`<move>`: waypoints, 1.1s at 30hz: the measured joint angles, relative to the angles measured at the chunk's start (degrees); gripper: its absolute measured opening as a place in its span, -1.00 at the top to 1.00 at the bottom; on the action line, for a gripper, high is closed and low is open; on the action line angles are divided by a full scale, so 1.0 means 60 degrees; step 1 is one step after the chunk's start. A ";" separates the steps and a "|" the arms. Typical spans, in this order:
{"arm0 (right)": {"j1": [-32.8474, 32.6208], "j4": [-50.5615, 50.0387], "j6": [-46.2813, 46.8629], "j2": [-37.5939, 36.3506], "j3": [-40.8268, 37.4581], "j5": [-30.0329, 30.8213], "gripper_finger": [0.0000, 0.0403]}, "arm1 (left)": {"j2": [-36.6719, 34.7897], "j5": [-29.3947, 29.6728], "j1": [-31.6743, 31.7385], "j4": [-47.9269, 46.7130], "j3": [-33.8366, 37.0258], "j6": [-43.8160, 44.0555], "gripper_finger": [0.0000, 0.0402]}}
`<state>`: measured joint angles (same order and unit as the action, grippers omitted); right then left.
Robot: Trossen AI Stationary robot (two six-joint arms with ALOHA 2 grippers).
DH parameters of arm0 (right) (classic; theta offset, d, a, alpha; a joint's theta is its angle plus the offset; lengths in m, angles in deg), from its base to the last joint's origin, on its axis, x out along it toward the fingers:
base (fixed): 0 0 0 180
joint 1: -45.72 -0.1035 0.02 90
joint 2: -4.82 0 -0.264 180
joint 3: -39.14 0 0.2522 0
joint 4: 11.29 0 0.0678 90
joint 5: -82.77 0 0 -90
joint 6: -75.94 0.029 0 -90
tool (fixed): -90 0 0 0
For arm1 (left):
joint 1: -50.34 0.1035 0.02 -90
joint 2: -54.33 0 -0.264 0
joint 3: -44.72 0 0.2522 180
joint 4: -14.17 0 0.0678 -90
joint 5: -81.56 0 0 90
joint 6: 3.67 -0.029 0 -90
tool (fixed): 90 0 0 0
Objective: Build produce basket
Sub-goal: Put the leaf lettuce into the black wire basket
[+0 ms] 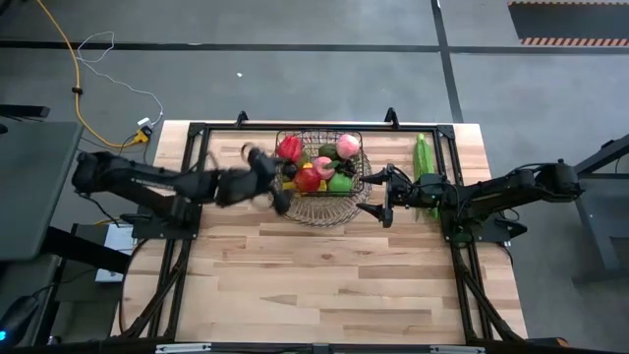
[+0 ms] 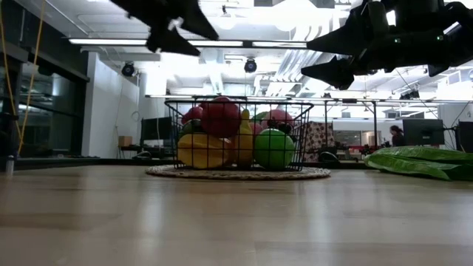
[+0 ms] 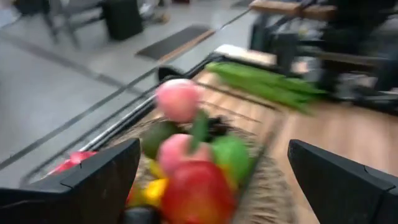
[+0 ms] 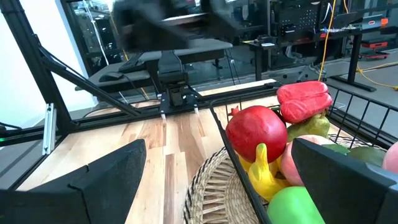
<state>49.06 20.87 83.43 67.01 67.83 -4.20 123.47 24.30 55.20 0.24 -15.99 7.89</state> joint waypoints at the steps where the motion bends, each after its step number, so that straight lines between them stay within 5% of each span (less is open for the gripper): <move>1: 0.0001 -0.0002 0.0000 0.0000 0.0000 0.0000 -0.95 | -0.0173 0.0183 -0.0385 0.0505 0.0382 -0.0091 -0.97; 6: 0.0002 0.0034 0.0000 0.0000 0.0002 0.0000 -0.95 | -0.1030 0.0754 -0.1966 0.3575 0.2570 -0.0705 -0.97; 12: -0.0001 0.0102 0.0000 0.0000 0.0000 0.0000 -0.95 | -0.1966 -0.0089 -0.2839 0.6277 0.4526 -0.1205 -0.97; 18: -0.0001 0.0101 0.0000 0.0000 0.0001 0.0000 -0.95 | -0.2362 0.0569 -0.3040 0.7046 0.5629 -0.1217 -0.97; 33: 0.0000 0.0104 0.0000 0.0000 0.0001 0.0000 -0.95 | -0.2535 0.0192 -0.2986 0.7381 0.5685 -0.1540 -0.97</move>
<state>49.06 21.49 83.43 67.01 67.84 -4.20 108.26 25.45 37.28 44.52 18.12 -1.35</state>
